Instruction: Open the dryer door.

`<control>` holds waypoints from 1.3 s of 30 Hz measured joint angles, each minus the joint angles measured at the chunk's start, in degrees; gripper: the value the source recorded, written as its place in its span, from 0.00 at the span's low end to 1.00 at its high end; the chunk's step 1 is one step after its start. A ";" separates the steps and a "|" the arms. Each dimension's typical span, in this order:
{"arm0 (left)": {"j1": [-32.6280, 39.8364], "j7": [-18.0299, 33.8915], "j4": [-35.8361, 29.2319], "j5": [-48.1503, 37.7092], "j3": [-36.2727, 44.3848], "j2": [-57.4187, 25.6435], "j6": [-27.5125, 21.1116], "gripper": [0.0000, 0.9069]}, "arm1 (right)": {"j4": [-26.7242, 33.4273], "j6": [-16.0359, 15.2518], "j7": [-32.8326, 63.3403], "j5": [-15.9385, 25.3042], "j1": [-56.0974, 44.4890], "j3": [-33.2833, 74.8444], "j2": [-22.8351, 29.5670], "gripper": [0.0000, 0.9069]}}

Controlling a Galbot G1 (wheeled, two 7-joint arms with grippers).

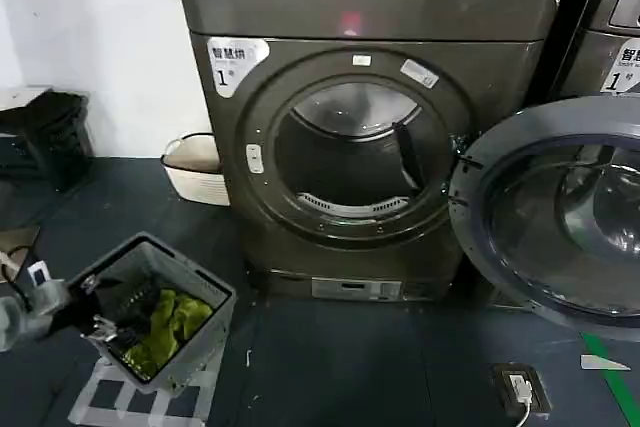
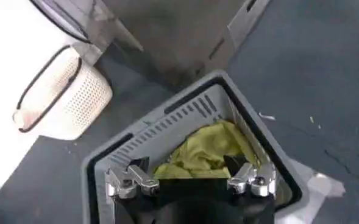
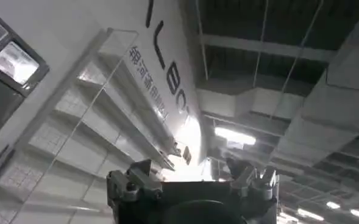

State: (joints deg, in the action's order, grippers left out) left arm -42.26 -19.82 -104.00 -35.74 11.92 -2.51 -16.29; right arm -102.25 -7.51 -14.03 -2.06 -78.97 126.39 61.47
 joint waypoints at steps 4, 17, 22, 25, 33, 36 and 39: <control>-0.33 -1.47 -0.09 1.97 0.06 -1.04 -1.52 1.00 | -0.41 -0.04 -0.08 -0.01 -0.01 -0.08 -0.01 1.00; -0.12 -2.71 0.78 3.55 -0.37 -2.53 -2.63 1.00 | 0.43 -0.03 -0.15 0.28 -0.80 0.92 0.04 1.00; -0.07 -2.53 1.00 3.49 -0.39 -2.50 -2.56 1.00 | 0.46 0.02 -0.16 0.35 -0.77 0.90 0.04 1.00; -0.01 -2.46 1.68 3.72 -0.48 -2.45 -2.05 1.00 | 0.45 -0.01 -0.17 0.41 -0.70 0.89 0.07 1.00; 0.04 -2.85 1.60 4.22 -0.88 -2.33 -1.30 1.00 | 0.22 0.03 -0.19 0.40 -0.63 0.84 0.30 1.00; -0.16 -3.59 1.38 4.66 -1.47 -2.24 -1.25 1.00 | 0.32 0.00 -0.19 0.39 -0.62 0.90 0.40 1.00; -0.30 -3.70 1.20 4.79 -1.75 -2.24 -1.38 1.00 | 0.41 -0.12 -0.18 0.39 -0.70 0.95 0.71 1.00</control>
State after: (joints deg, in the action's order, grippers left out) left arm -42.55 -23.52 -102.80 -30.96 10.17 -4.75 -17.67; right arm -101.84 -7.64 -14.21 -1.67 -79.68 127.34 62.19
